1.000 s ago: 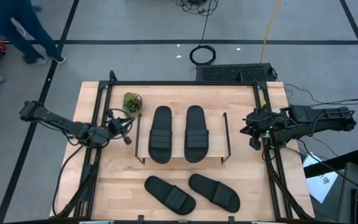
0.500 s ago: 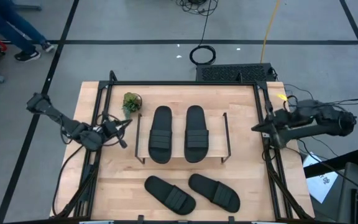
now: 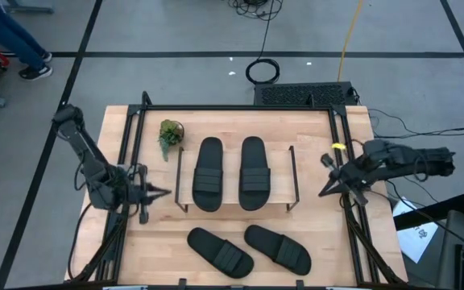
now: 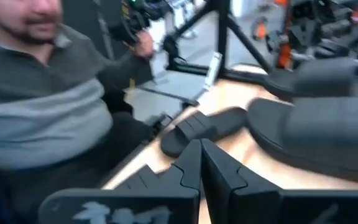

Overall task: Pick and place slides into the shelf
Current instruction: Put the black slipper under the shelf

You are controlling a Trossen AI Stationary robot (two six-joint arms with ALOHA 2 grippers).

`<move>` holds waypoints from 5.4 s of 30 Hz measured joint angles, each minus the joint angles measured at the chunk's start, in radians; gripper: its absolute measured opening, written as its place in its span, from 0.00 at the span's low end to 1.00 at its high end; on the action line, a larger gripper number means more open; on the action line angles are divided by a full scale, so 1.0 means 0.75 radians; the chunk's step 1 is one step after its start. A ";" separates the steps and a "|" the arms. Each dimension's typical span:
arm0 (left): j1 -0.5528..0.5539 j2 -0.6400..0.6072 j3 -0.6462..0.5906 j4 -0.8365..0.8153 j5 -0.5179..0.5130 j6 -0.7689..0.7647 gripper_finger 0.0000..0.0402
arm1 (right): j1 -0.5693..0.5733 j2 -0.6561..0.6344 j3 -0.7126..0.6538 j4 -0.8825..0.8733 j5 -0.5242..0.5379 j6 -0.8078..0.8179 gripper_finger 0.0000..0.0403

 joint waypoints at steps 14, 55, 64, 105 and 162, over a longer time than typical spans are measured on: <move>-0.121 0.160 -0.001 0.191 0.333 0.157 0.00 | 0.294 0.009 -0.317 0.642 -0.181 0.185 0.00; 0.053 0.247 -0.001 0.421 0.260 0.405 0.03 | 1.595 1.064 -0.116 0.770 2.080 0.417 0.00; 0.102 0.218 -0.002 0.423 0.263 0.437 0.01 | 1.597 1.296 -0.097 1.012 2.064 0.498 0.00; 0.102 0.188 -0.002 0.462 0.266 0.425 0.05 | 1.457 1.713 0.053 0.743 1.512 2.428 0.00; 0.102 0.188 -0.002 0.452 0.266 0.439 0.02 | 1.353 1.712 -0.037 1.058 1.472 2.506 0.61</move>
